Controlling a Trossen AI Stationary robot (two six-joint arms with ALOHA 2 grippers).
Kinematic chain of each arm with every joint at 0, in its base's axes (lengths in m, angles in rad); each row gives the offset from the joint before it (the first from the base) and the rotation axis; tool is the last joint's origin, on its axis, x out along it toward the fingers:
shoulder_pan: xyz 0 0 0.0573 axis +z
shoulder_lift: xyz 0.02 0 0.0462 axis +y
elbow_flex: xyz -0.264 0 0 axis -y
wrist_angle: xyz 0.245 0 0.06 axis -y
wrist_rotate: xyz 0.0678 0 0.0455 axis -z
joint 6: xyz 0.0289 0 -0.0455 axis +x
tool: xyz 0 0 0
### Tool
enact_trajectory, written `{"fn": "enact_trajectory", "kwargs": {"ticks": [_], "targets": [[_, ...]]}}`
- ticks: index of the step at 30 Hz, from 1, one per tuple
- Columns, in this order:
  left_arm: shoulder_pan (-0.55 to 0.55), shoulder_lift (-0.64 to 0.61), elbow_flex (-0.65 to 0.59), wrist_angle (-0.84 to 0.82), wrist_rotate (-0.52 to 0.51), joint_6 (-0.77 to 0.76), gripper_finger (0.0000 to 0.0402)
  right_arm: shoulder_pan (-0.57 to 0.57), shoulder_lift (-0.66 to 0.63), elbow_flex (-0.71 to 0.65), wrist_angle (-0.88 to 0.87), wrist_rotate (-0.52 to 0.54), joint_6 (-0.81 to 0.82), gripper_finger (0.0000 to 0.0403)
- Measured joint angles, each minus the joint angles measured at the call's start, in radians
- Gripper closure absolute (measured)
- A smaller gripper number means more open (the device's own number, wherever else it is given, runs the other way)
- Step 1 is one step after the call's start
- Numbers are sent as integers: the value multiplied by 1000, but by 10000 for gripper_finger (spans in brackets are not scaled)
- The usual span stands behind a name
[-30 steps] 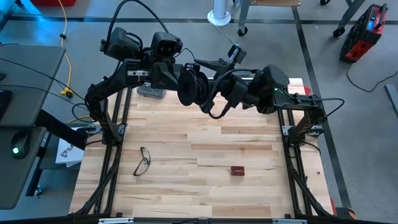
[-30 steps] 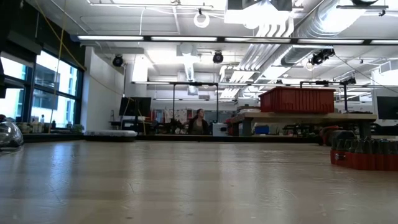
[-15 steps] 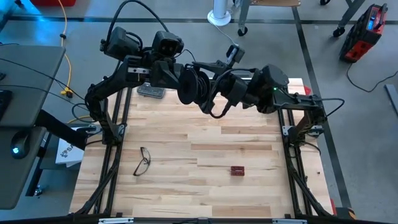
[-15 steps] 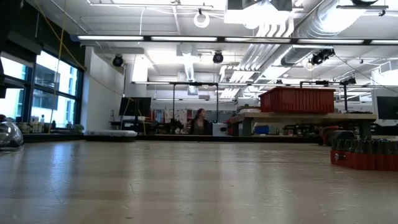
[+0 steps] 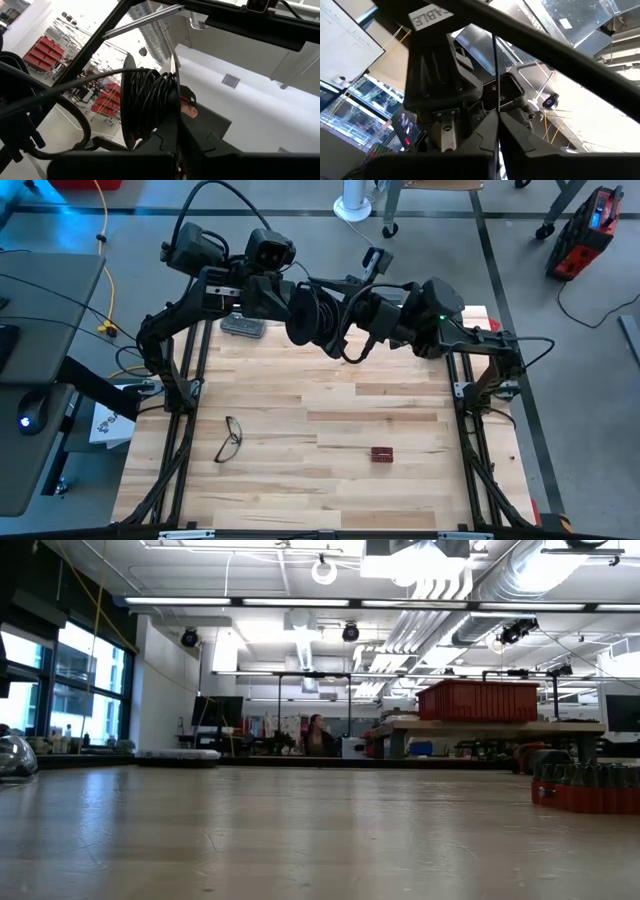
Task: Coil cords
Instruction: Coil the black wire into the spool
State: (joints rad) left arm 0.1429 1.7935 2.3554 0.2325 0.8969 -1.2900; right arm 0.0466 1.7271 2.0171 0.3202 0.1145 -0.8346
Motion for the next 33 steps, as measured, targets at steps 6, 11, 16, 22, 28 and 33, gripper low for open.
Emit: {"fn": "enact_trajectory", "kwargs": {"ticks": [6, 11, 16, 22, 28, 33], "targets": [[0, 0, 0, 0, 8, -3, 401, -1, 0, 0, 4, -7, -1, 389], [0, 0, 1, 5, 12, -8, 401, -1, 0, 0, 4, -7, 1, 400], [27, 0, 1, 6, 45, 7, 401, -1, -3, 0, 6, 18, 27, 402], [77, -12, 1, 6, 72, 49, 401, 19, -50, -1, -59, 80, 46, 402], [119, -15, 2, -13, 116, 100, 401, 20, -75, -1, -121, 35, 167, 402], [132, -15, 1, -48, 113, 139, 401, 16, -82, 0, -128, 19, 270, 403]]}}
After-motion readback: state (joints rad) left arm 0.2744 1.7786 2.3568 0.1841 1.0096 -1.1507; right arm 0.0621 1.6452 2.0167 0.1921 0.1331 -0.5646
